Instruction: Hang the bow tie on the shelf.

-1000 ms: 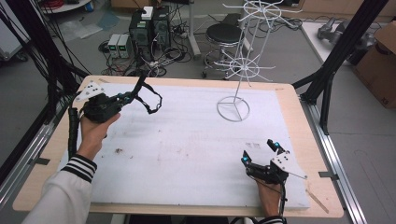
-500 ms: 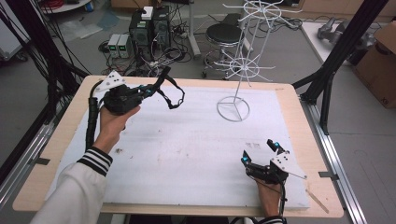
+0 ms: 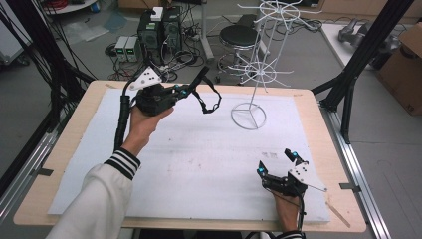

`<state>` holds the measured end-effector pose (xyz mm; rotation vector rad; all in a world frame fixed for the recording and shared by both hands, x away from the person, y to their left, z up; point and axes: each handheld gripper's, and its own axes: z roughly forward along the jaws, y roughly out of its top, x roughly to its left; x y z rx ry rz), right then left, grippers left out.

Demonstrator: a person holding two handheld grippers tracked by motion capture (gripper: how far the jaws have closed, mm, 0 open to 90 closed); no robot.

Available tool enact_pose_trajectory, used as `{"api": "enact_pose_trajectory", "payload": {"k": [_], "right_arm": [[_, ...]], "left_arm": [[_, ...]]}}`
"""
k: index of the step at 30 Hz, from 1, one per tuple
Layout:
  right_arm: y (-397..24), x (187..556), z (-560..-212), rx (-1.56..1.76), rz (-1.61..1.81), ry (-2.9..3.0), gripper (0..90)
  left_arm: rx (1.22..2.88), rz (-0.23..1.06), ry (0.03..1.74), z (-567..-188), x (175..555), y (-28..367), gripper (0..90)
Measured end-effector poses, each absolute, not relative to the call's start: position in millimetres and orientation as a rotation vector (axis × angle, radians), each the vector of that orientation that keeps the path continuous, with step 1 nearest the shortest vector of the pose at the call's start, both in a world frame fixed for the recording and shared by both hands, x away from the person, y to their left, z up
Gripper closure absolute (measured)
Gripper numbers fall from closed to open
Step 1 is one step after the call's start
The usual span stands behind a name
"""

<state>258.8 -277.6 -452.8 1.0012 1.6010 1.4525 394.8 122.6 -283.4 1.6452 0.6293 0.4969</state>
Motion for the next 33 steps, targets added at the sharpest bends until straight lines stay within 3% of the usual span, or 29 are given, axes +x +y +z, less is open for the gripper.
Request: {"api": "enact_pose_trajectory", "payload": {"k": [33], "right_arm": [[-280.0,259.1,-453.1,0.999,1.480,1.590,0.6]], "left_arm": [[1.606,0.409,0.604,-282.7,435.8,50.8,87.3]]}}
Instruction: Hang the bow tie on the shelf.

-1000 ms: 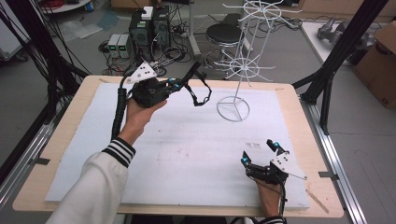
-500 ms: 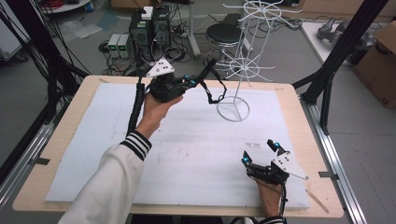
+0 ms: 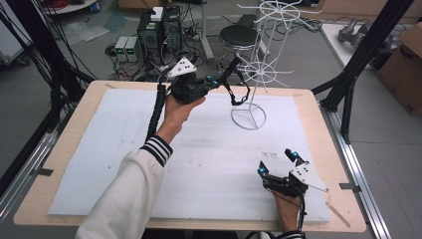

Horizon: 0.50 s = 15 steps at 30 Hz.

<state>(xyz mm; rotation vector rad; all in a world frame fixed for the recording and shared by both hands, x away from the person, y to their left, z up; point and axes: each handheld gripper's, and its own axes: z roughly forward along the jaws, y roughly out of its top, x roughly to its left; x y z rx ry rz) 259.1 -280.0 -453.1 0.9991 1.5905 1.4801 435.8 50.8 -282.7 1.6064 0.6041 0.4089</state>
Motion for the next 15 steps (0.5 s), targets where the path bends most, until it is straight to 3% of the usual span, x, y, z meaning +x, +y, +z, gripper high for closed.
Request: {"api": "enact_pose_trajectory", "payload": {"k": [15], "right_arm": [[-281.2,259.2,-453.2,1.009,1.488,1.587,0.6]], "left_arm": [[1.630,0.379,0.634,-300.2,453.3,29.9,87.2]]}}
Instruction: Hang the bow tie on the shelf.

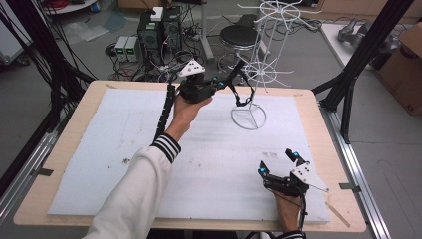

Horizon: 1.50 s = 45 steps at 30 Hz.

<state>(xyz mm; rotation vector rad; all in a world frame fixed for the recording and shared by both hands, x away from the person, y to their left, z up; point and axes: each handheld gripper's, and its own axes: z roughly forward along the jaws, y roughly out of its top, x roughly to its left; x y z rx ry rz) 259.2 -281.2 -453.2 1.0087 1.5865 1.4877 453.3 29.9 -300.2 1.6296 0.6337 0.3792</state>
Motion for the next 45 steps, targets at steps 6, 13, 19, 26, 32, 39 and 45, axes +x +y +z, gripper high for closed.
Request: {"api": "enact_pose_trajectory", "payload": {"k": [6,13,19,26,32,39,45], "right_arm": [[-281.2,259.2,-453.2,1.008,1.491,1.584,0.6],[-281.4,259.0,-453.4,1.008,1.494,1.585,0.6],[-281.5,258.7,-453.3,1.011,1.496,1.585,0.6],[-281.7,258.7,-453.4,1.011,1.497,1.582,0.6],[-281.7,258.5,-453.4,1.013,1.496,1.582,0.6],[-281.7,258.2,-453.5,1.011,1.496,1.583,0.6],[-281.7,258.0,-453.5,1.010,1.497,1.580,0.6]], "left_arm": [[1.635,0.371,0.637,-304.2,455.0,20.5,87.3],[1.664,0.361,0.659,-313.0,458.3,14.8,87.2],[1.683,0.353,0.667,-318.7,458.7,12.1,87.2],[1.698,0.326,0.672,-322.7,458.5,6.5,86.4],[1.712,0.313,0.677,-324.2,458.2,5.5,83.5],[1.716,0.294,0.675,-327.7,457.6,5.7,74.0],[1.747,0.339,0.686,-337.7,454.4,12.5,25.4]]}}
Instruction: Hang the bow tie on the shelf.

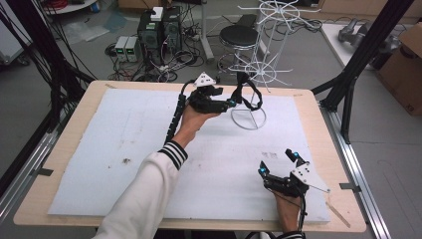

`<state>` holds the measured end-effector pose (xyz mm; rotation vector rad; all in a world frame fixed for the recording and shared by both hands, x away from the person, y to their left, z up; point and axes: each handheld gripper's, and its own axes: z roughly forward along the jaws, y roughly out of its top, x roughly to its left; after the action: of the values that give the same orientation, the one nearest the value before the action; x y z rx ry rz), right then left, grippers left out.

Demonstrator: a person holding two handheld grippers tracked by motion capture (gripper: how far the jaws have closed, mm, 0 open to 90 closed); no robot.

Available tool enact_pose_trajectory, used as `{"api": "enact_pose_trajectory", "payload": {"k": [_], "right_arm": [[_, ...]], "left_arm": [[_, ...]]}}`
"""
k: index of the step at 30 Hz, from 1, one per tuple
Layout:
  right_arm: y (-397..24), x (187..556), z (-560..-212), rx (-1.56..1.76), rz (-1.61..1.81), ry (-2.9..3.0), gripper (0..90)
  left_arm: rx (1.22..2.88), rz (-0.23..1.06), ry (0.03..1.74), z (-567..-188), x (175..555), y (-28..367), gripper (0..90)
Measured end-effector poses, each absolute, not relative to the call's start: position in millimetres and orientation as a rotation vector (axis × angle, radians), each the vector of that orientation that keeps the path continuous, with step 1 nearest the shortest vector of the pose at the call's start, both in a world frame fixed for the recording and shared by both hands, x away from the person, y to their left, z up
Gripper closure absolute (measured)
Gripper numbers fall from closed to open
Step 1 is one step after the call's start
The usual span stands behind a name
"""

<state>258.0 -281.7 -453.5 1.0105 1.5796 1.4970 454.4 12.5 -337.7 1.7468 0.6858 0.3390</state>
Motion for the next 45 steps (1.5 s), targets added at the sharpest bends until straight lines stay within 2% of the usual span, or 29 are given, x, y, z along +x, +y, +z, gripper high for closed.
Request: {"api": "enact_pose_trajectory", "payload": {"k": [1,5,11,16,23,27,35,40,45], "right_arm": [[-281.7,258.0,-453.5,1.009,1.496,1.579,0.6],[-281.6,258.0,-453.6,1.008,1.497,1.577,0.6],[-281.3,257.8,-453.6,0.998,1.494,1.577,0.6],[-281.0,257.3,-453.8,0.999,1.493,1.574,0.6],[-280.4,257.3,-453.6,1.003,1.488,1.578,0.6],[-280.6,257.3,-453.6,0.999,1.486,1.575,0.6],[-280.4,257.3,-453.5,1.007,1.484,1.576,0.6],[-280.0,257.0,-453.6,1.003,1.480,1.577,0.6],[-280.1,257.1,-453.6,1.001,1.480,1.576,0.6]], "left_arm": [[1.753,0.347,0.696,-338.3,453.3,14.5,16.7],[1.732,0.337,0.698,-339.5,446.6,29.0,11.1],[1.738,0.401,0.649,-339.9,425.6,61.0,10.7],[1.740,0.462,0.624,-346.8,394.8,98.3,10.7],[1.661,0.595,0.584,-359.9,346.5,154.2,10.7],[1.622,0.648,0.569,-374.1,325.0,188.8,10.7],[1.565,0.715,0.642,-413.0,297.9,243.6,10.7],[1.518,0.779,0.663,-432.3,283.6,264.2,11.1],[1.519,0.770,0.696,-452.1,279.2,274.9,11.5]]}}
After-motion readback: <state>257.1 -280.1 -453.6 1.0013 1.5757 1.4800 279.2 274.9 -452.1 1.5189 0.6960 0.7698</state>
